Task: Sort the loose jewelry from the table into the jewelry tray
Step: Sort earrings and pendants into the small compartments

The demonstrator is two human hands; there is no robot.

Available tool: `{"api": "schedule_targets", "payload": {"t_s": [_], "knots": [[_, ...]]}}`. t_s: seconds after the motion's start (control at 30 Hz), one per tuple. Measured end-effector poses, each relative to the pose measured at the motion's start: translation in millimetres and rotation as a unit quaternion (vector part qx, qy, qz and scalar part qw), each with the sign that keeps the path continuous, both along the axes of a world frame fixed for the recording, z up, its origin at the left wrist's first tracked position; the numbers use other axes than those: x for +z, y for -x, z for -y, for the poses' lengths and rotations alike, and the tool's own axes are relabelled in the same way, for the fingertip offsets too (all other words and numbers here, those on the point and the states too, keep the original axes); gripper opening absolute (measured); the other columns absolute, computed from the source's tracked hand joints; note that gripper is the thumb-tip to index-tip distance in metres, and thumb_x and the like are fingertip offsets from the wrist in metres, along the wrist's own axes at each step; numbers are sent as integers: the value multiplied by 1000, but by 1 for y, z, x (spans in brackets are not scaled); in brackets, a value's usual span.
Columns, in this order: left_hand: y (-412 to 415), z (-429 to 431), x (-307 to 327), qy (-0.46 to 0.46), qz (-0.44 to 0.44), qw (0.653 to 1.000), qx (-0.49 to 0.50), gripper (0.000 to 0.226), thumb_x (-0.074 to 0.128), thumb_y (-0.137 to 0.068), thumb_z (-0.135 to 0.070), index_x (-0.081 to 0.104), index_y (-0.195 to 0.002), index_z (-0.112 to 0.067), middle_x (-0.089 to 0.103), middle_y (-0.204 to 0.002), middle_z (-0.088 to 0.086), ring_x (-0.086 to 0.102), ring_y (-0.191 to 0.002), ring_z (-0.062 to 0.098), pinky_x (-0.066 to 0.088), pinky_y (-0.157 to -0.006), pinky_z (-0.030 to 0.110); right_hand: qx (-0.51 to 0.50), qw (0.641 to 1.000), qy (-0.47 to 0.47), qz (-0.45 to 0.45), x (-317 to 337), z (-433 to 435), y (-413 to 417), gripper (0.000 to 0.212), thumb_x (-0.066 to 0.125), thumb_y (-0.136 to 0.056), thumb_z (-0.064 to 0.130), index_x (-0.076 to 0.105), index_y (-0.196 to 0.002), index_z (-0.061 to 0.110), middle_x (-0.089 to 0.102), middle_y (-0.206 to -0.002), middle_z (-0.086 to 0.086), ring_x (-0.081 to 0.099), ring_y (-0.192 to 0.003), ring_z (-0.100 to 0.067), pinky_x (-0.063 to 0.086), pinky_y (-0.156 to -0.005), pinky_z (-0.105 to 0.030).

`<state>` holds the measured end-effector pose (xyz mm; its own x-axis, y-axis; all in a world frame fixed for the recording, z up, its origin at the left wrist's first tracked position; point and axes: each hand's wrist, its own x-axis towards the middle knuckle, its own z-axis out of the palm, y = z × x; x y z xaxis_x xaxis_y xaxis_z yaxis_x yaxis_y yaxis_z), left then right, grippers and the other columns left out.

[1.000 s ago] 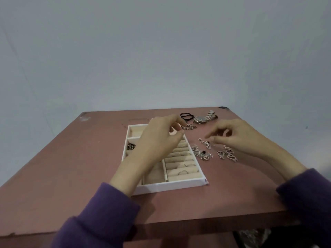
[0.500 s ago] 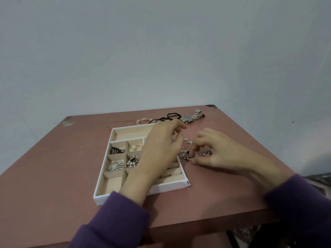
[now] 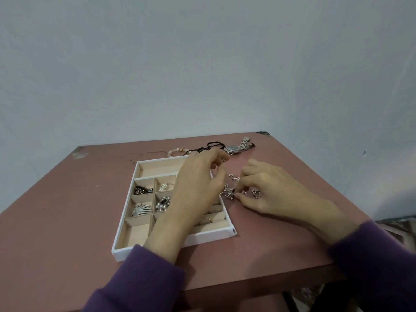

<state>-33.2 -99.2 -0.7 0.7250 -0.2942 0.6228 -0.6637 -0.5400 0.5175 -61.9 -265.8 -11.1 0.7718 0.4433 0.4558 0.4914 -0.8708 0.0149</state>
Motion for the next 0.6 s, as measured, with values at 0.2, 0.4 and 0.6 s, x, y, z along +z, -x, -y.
{"api": "schedule_targets", "payload": {"t_s": [0.2, 0.4, 0.6], "knots": [[1, 0, 2, 1, 1, 1000, -4, 20, 56, -84, -11, 66, -98, -20, 61, -84, -13, 56, -85, 11, 37, -67, 20, -7, 979, -200, -39, 2, 5, -2, 16, 65, -81, 27, 67, -68, 19, 51, -59, 14, 44, -66, 2, 35, -63, -11], [0, 0, 1, -1, 1, 1000, -2, 20, 55, -84, -11, 66, -98, -21, 61, -83, -15, 56, -84, 10, 38, -67, 16, -52, 892, -433, -122, 11, 8, 2, 15, 64, -86, 25, 70, -74, 18, 64, -63, 7, 46, -55, -5, 36, -53, -17], [-4, -2, 2, -31, -9, 999, 7, 21, 55, -86, -12, 65, -99, -24, 64, -85, -13, 54, -86, 12, 30, -71, 15, -32, 804, -580, -128, 17, 13, 0, 15, 60, -88, 17, 67, -76, 12, 64, -63, 6, 51, -57, -1, 37, -55, -15]]}}
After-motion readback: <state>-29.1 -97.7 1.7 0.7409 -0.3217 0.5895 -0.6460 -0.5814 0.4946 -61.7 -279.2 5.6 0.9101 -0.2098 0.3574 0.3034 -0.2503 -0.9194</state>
